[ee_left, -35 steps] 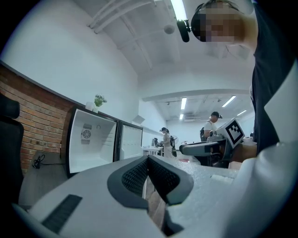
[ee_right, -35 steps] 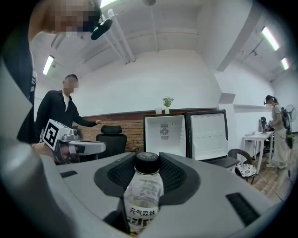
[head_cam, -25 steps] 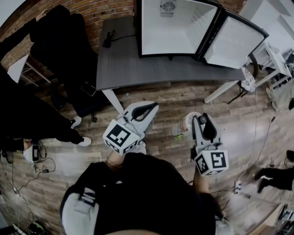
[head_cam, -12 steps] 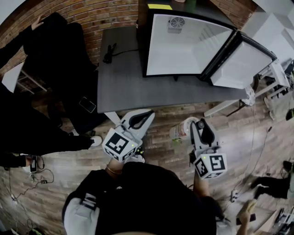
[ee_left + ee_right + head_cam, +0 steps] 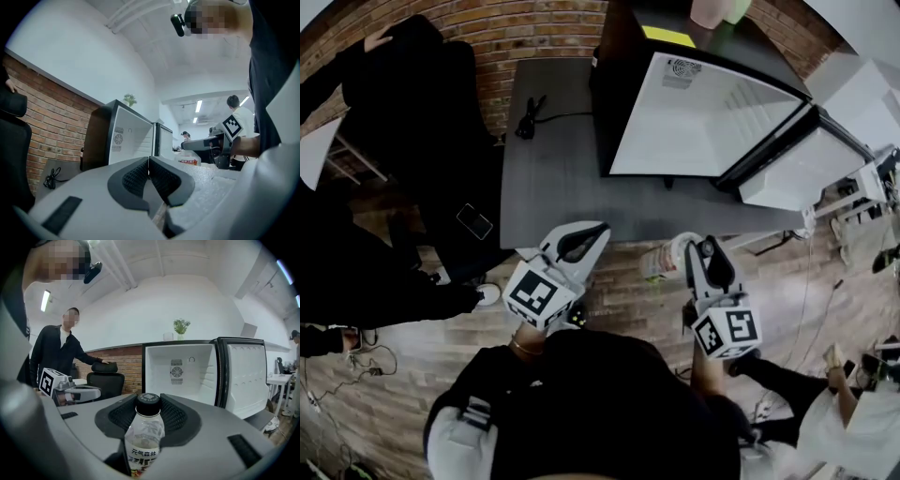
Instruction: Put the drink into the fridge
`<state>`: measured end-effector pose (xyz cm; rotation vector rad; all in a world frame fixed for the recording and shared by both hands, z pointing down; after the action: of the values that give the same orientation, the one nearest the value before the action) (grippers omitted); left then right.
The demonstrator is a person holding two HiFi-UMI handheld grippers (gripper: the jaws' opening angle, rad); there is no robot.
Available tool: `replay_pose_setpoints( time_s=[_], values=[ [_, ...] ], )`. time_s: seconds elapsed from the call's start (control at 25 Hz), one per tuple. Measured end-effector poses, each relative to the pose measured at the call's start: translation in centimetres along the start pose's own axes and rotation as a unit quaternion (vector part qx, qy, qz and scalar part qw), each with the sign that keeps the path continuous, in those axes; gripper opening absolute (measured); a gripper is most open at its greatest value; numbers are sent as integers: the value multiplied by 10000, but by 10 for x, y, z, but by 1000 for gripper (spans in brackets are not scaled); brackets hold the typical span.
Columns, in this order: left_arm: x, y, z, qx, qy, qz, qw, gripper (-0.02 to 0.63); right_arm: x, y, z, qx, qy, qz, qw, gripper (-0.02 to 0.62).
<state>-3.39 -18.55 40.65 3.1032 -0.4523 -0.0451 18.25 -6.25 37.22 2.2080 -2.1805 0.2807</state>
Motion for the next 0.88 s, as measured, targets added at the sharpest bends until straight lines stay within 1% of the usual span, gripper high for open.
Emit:
replay_pose_setpoints(
  time_s=[0.24, 0.44, 0.88],
  values=[
    [9, 19, -6, -48, 103, 88, 9999, -3, 26, -6, -2, 65, 55, 107, 9999, 151],
    [27, 24, -3, 33, 151, 117, 9998, -3, 46, -24, 4, 29, 20, 227, 9997, 151],
    [77, 45, 7, 112, 164, 636, 9978, -3, 120, -81, 23, -127, -29, 749, 9971, 151]
  ],
)
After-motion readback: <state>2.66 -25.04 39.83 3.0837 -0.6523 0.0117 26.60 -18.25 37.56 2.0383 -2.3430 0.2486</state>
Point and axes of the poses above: the fingertips, and each gripper's own axes: x forward along the fingers, y to its left, z out of its top, the point moved 7 cm from there along -x, backward along the fingers, and after that the axes turned 6 degrees about x, right-handed, at the moved point
